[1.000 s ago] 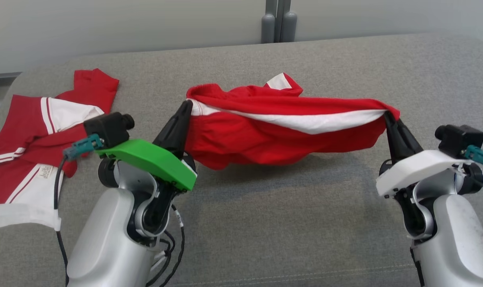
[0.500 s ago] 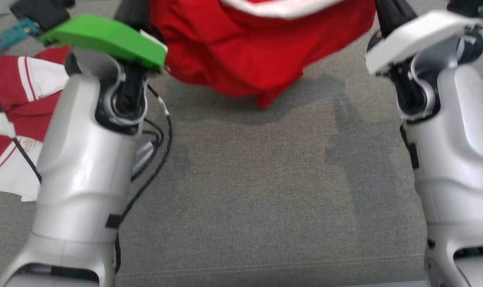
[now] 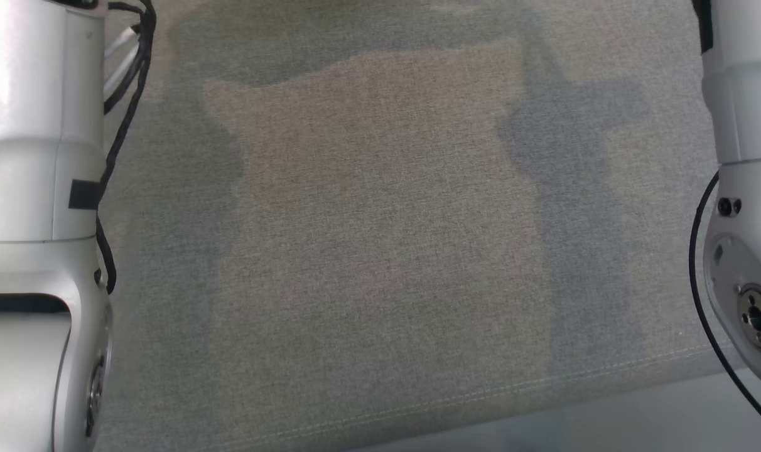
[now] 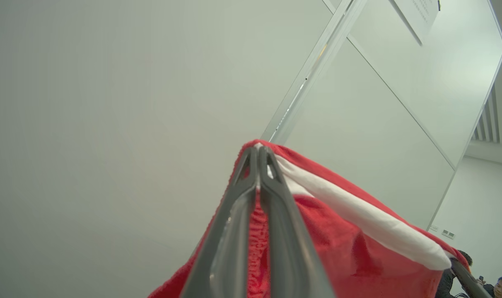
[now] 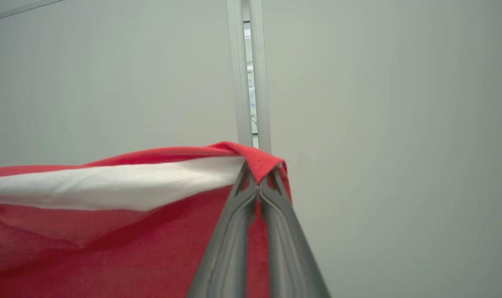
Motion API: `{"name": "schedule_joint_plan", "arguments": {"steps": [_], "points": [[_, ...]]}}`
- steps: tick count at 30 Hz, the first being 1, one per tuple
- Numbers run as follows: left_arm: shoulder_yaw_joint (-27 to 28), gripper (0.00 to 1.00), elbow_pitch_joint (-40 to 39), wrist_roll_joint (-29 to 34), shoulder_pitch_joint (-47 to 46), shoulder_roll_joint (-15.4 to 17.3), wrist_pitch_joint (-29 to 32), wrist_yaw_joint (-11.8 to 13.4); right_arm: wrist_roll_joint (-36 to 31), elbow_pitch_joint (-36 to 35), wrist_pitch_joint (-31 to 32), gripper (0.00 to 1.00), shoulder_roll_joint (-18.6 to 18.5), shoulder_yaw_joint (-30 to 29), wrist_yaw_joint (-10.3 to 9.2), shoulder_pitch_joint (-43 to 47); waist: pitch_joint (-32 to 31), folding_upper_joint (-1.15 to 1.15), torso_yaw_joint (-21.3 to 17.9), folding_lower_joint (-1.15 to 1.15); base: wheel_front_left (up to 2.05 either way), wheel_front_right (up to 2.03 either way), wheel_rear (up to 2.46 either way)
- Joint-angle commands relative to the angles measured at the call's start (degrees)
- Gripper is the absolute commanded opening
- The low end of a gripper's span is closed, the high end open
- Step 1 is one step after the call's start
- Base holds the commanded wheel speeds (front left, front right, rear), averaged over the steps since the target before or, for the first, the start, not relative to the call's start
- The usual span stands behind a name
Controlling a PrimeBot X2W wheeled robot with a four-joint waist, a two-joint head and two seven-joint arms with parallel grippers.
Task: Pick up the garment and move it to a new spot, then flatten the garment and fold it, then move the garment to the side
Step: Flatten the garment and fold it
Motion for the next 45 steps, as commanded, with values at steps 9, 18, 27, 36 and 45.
{"name": "schedule_joint_plan", "arguments": {"steps": [9, 18, 27, 36, 45], "points": [[0.2, 0.00, -1.2, 1.7, 3.2, -1.4, -1.3, -1.8, -1.2, -2.7, -1.2, 0.00, -1.9, 5.8, -0.07, 2.6, 3.8, 0.00, -1.0, -0.01, 0.00, 0.00, 0.00], [-4.4, 0.00, -10.7, -0.3, 18.7, -1.3, -1.4, -1.9, 9.2, -8.6, 1.3, 0.00, -11.3, 21.4, -0.08, 15.5, 3.1, 0.00, 1.2, -0.01, 0.00, 0.00, 0.00], [-10.0, 0.00, -18.6, -0.7, 37.3, 3.6, -0.1, -1.9, 20.0, -22.2, 16.6, 0.00, -22.0, 27.3, -0.08, 31.6, -3.6, 0.00, 2.8, -0.01, 0.00, 0.00, 0.00], [-14.4, 0.00, -24.6, -0.5, 52.4, 8.1, 6.6, 1.4, 24.0, -35.3, 32.6, 0.00, -27.1, 24.5, -0.08, 50.5, -11.7, 0.00, 3.0, -0.01, 0.00, 0.00, 0.00], [-16.6, 0.00, -31.8, -1.4, 64.2, 12.3, 12.7, 6.8, 26.7, -48.0, 48.8, 0.00, -26.2, 16.7, -0.06, 70.6, -17.1, 0.00, 2.4, -0.01, 0.00, 0.00, 0.00]]}}
